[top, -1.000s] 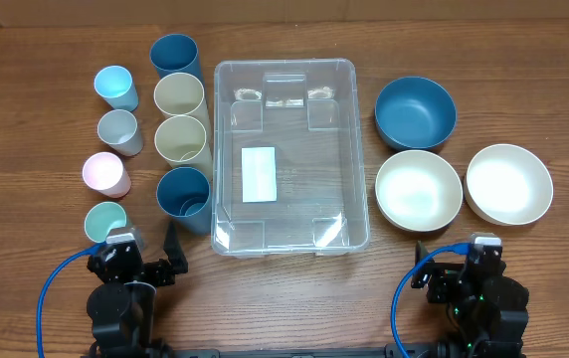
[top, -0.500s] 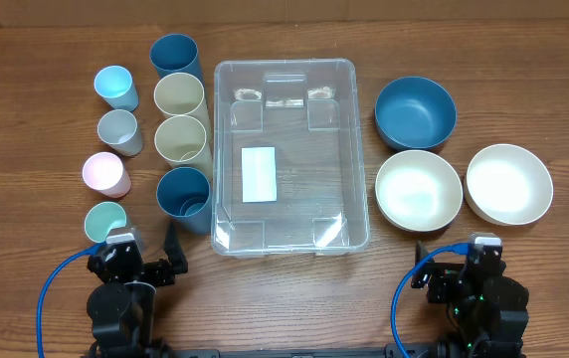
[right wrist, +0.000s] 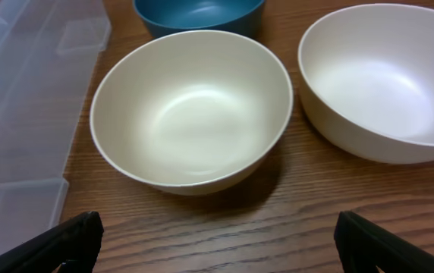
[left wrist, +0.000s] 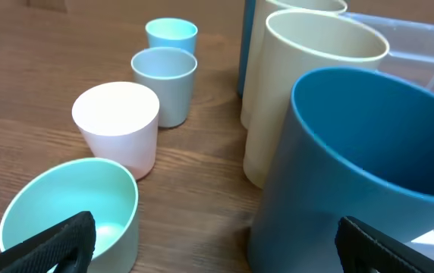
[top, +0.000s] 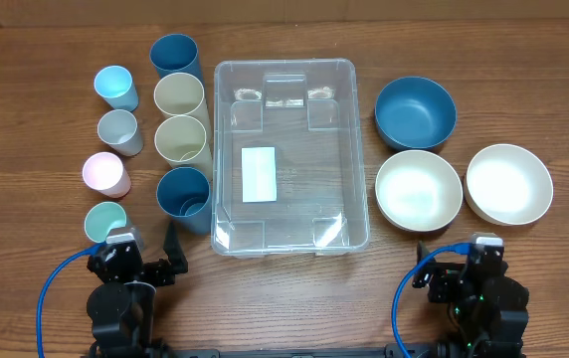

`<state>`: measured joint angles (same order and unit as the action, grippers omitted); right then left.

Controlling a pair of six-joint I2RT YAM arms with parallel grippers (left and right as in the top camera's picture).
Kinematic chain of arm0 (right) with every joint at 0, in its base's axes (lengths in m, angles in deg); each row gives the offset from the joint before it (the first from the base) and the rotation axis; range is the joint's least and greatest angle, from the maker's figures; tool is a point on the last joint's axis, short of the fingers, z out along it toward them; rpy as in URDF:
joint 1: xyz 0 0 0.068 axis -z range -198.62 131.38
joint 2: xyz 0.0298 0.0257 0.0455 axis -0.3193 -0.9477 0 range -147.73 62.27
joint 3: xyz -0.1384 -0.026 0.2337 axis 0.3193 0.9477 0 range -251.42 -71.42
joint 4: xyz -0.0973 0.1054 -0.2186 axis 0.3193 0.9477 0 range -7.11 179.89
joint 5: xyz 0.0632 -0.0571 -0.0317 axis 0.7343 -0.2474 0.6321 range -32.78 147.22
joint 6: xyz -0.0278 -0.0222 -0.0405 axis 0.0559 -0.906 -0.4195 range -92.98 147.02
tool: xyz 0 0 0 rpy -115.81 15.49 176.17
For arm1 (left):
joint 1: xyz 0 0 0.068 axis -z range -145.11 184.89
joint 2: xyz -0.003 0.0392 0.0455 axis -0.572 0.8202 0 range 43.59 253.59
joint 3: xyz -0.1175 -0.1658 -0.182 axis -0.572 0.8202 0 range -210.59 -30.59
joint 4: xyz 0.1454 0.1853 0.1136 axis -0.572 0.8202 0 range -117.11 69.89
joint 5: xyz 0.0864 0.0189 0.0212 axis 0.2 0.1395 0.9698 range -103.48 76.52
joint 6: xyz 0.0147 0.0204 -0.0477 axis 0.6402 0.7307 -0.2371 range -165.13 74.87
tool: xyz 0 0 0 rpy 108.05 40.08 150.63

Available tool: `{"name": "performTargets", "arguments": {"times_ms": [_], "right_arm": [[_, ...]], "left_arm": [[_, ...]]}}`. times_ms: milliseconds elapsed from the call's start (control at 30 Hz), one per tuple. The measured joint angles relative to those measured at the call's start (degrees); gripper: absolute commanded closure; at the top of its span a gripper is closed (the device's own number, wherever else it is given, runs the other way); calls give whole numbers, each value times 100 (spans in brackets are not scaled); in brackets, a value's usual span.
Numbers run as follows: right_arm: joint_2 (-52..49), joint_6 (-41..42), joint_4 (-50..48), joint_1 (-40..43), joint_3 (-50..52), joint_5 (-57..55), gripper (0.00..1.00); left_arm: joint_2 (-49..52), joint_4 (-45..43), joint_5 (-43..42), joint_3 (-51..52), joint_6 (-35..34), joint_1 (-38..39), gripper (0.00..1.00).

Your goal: Pack container

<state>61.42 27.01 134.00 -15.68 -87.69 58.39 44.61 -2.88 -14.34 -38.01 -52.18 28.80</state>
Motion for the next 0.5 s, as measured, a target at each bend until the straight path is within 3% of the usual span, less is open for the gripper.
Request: {"name": "performTargets", "arguments": {"times_ms": [233,500], "right_arm": [[0,2,-85,0,2,-160,0],[0,0,-1316,2,15,920,0]], "left_arm": [[0,44,-55,0,-70,0,0],[0,-28,-323,0,-511,0,0]]}}
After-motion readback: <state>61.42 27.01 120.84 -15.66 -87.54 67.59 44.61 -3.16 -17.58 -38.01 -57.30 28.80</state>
